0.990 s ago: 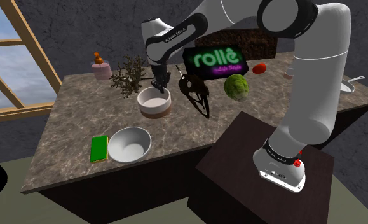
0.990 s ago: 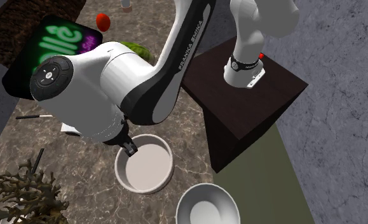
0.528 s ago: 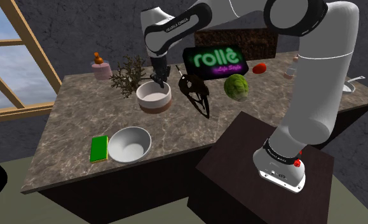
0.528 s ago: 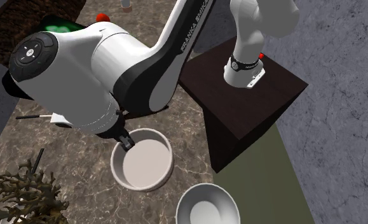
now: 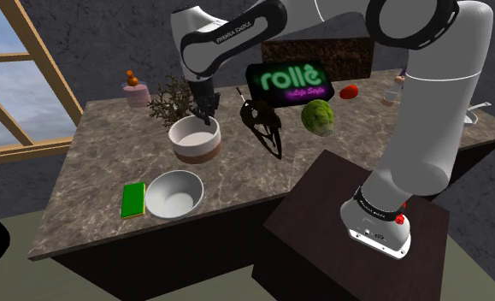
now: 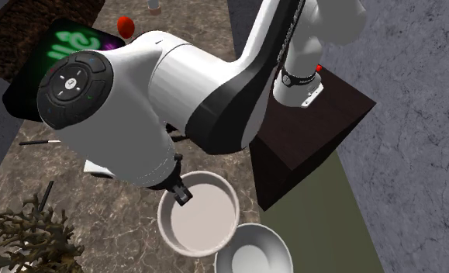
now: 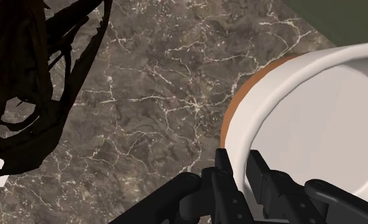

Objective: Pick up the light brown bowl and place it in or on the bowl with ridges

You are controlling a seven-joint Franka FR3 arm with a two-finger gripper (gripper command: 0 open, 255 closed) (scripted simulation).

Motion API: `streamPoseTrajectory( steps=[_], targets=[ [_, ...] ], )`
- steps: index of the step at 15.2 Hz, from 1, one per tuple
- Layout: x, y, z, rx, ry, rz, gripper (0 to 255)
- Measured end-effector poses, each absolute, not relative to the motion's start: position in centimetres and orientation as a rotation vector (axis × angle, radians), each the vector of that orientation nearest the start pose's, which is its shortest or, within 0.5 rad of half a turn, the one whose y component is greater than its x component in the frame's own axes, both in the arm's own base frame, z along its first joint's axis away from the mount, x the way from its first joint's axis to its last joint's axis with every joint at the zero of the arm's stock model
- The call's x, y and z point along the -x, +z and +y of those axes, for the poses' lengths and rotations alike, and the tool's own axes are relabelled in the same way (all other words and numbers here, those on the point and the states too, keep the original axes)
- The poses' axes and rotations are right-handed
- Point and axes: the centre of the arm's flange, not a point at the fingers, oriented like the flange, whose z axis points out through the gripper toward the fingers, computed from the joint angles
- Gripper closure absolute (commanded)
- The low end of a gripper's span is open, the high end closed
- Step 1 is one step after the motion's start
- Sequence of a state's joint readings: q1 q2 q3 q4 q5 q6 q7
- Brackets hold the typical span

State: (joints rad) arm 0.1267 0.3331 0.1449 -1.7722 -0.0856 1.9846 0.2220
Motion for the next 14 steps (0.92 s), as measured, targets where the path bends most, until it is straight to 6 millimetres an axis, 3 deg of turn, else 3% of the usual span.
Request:
streamPoseTrajectory(
  steps=[11,14],
  targets=[
    [-56.6,38.7,29.5,3.190,0.169,-0.134,255],
    [-56.3,37.6,30.5,3.191,0.170,-0.133,255]
  ],
)
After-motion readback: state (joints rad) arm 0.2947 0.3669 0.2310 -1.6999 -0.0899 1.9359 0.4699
